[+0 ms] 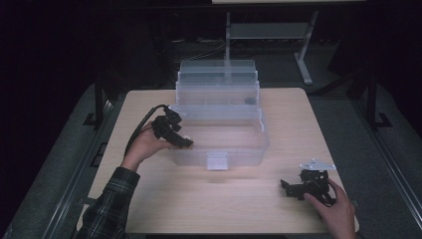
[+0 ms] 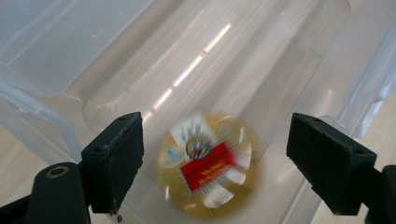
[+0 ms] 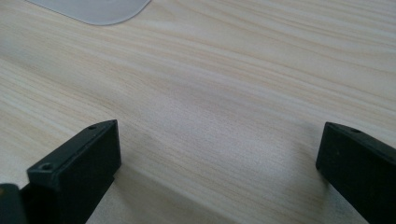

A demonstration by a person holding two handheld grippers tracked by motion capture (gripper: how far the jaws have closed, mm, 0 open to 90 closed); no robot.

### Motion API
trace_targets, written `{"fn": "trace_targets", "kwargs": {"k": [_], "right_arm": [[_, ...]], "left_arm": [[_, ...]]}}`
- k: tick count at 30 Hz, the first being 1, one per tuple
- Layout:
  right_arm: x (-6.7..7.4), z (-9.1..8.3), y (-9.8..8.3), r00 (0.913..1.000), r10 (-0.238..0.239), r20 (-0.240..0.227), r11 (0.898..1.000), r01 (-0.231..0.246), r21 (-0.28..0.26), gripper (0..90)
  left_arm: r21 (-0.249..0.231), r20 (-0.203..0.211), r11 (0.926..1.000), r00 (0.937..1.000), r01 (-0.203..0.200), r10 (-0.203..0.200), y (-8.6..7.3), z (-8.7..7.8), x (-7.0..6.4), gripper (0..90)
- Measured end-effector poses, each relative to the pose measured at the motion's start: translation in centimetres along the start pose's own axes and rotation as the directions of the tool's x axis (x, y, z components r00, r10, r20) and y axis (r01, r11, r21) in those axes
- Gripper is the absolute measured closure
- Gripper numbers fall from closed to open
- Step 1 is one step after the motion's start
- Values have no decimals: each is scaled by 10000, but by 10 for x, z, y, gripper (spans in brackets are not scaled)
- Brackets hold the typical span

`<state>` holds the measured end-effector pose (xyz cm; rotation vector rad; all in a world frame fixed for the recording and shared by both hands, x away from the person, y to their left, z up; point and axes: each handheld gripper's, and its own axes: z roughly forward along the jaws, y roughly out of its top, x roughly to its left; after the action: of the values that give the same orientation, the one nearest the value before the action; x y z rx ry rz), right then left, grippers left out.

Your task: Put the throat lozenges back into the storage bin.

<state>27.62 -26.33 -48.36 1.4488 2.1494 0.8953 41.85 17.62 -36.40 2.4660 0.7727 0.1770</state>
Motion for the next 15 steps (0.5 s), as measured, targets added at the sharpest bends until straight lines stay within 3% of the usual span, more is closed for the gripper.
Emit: {"fn": "trace_targets", "kwargs": {"k": [8, 15], "right_arm": [[0, 0, 0, 10000, 5, 1, 10000, -5, 4, 0], [0, 0, 0, 10000, 5, 0, 10000, -5, 1, 0]], "left_arm": [[-197, -57, 9998, 10000, -15, 13, 0, -7, -1, 183], [-689, -125, 9976, 9999, 28, -37, -2, -20, -4, 183]]}}
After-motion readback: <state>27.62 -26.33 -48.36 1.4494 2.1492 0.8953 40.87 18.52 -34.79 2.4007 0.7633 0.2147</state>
